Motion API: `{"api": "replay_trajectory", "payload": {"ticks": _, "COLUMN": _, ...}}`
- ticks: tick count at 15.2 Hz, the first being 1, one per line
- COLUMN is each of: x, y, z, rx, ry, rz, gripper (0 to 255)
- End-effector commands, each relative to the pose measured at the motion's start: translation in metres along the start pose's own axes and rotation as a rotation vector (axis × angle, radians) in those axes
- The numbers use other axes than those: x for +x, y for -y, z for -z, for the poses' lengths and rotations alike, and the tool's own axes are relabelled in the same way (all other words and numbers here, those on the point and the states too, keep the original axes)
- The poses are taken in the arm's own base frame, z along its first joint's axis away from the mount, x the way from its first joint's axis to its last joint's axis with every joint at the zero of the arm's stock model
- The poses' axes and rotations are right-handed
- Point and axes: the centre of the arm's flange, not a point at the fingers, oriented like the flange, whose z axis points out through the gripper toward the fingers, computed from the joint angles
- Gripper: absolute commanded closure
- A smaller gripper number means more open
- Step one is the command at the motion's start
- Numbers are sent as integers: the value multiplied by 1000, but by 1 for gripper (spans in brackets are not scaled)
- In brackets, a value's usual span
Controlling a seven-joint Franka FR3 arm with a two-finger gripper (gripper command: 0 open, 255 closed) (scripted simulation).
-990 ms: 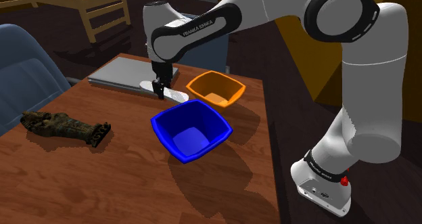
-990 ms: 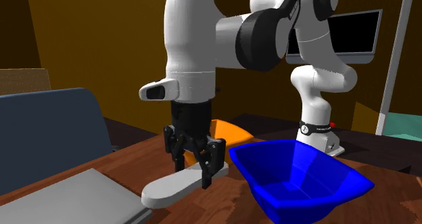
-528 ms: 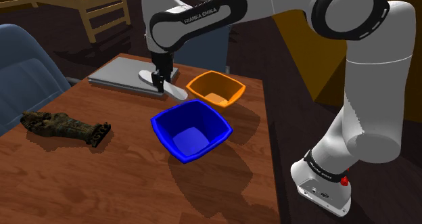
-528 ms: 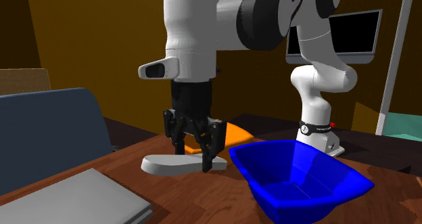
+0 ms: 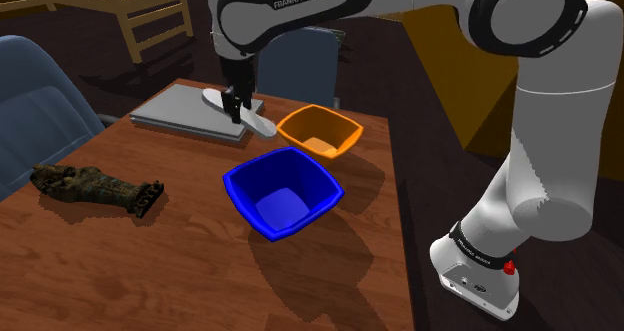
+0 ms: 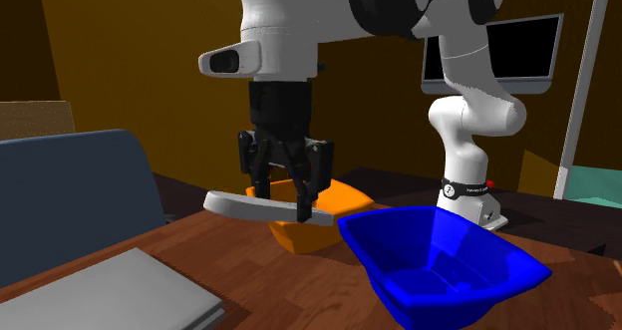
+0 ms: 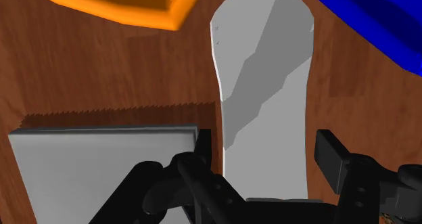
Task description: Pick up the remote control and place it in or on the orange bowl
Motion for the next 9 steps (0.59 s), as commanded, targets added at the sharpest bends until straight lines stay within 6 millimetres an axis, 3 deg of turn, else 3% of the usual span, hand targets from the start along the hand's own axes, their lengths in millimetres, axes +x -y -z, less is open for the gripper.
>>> {"api": "replay_trajectory", "payload": {"ticks": 1, "x": 0, "y": 0, "z": 10, "rx": 0, "ry": 0, "rz": 0, "gripper": 255}}
{"api": "replay_trajectory", "payload": {"ticks": 9, "x": -91, "y": -54, "z": 10, "rx": 0, "ry": 0, "rz": 0, "gripper": 255}}
